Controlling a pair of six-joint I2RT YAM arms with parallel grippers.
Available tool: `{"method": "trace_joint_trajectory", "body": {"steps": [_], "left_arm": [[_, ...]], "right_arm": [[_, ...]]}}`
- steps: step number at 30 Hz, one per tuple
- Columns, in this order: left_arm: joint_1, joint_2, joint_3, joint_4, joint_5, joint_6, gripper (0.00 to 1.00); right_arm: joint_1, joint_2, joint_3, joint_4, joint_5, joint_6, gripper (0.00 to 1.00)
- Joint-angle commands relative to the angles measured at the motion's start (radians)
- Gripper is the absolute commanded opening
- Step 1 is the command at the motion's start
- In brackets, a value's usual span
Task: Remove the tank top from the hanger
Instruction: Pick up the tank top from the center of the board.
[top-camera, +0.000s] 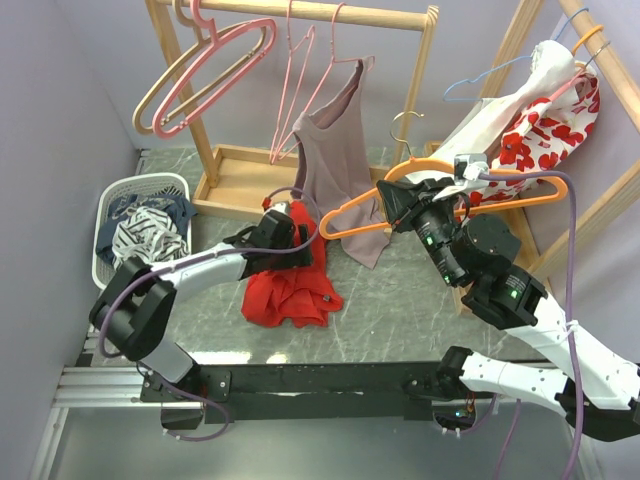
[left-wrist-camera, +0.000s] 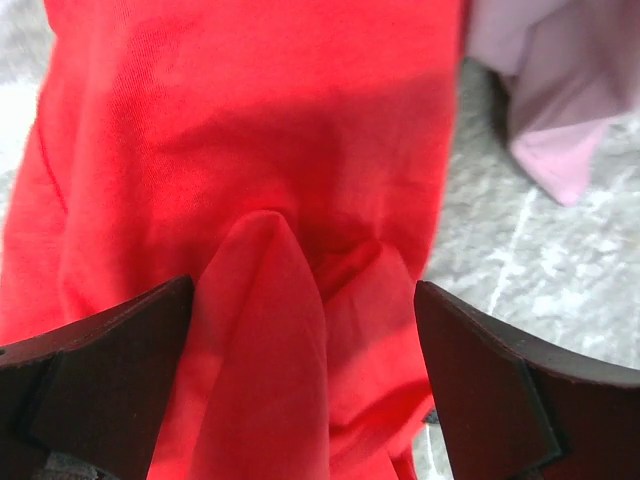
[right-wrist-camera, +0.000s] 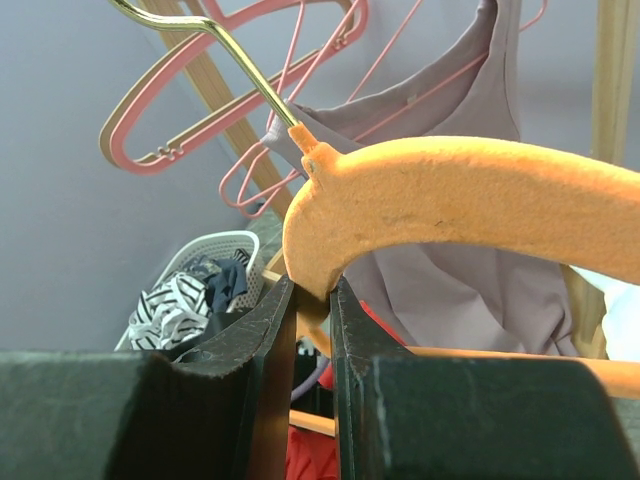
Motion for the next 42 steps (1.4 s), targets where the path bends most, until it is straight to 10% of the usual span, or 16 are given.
{"method": "trace_joint_trajectory", "body": {"steps": [1,7,14,30,42], "left_arm": [[-0.011,0.035,-0.036,0.089,0.008,-0.042,0.98],[-0.085,0.101,0.007,0.008,-0.086,-0.018,0.87],[-0.14,0.1,-0.022,-0.004,-0.113,-0.042,0.01],[-0.177,-0.602,0.216,-0.59,-0.5,-0.127,0.01],[-0.154,-0.616,0.556,-0.784,-0.986,-0.038,0.01]], "right_arm": [[0.003,-0.007,-0.004,0.052,0.003,-0.017,0.0],[0.002,-0.004,-0.001,0.058,0.002,-0.021,0.01],[0.002,-0.011,-0.002,0.058,0.005,-0.021,0.01],[-0.001,0.009,-0.007,0.079,-0.03,-0.003,0.01],[-0.001,0.039,0.01,0.089,-0.069,0.014,0.01]]}}
